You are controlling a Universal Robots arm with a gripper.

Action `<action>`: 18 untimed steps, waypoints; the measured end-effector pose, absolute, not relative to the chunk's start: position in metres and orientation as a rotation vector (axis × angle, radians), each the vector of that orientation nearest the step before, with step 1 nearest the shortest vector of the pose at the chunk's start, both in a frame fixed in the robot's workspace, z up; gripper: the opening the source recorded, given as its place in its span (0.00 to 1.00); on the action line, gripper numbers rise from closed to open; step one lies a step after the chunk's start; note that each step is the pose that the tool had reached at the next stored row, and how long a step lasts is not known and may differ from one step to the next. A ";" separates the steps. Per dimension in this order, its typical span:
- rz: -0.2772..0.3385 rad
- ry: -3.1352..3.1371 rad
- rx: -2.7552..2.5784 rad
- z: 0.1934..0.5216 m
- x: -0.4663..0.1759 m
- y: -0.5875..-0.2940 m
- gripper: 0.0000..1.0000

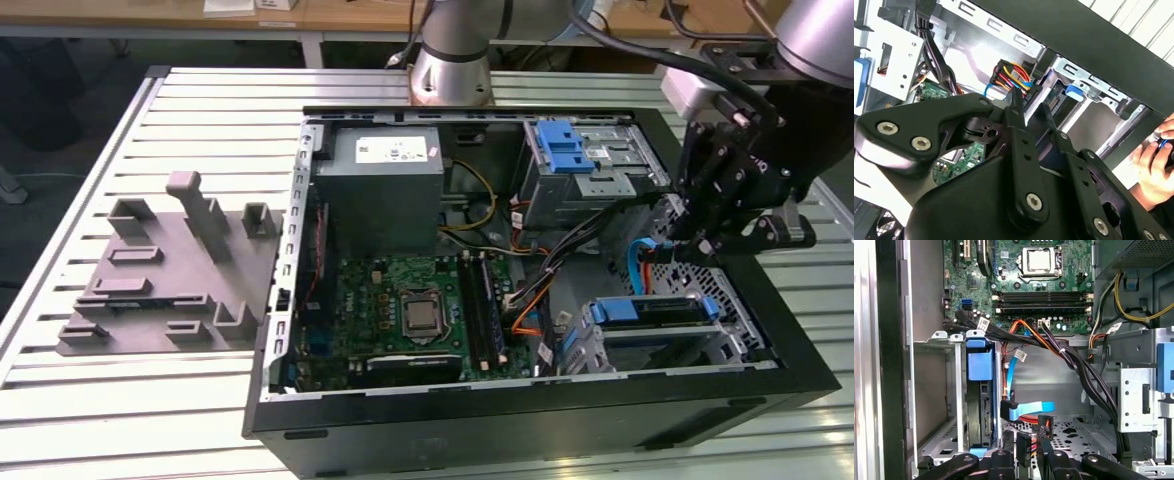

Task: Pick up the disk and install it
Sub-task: 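Insert the first disk wire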

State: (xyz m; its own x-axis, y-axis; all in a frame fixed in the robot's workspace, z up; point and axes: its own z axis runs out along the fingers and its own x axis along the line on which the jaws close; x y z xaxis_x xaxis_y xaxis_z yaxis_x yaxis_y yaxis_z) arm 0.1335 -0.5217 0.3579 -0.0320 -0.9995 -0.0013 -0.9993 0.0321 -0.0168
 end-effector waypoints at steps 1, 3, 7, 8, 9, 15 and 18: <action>-0.017 2.248 -2.177 0.357 0.133 -0.521 0.32; -0.017 2.248 -2.177 0.356 0.133 -0.521 0.32; -0.017 2.248 -2.177 0.353 0.133 -0.520 0.24; -0.017 2.248 -2.177 0.353 0.133 -0.520 0.24; -0.017 2.248 -2.177 0.353 0.133 -0.520 0.18; -0.016 2.248 -2.177 0.351 0.134 -0.521 0.17; -0.016 2.248 -2.177 0.350 0.133 -0.528 0.17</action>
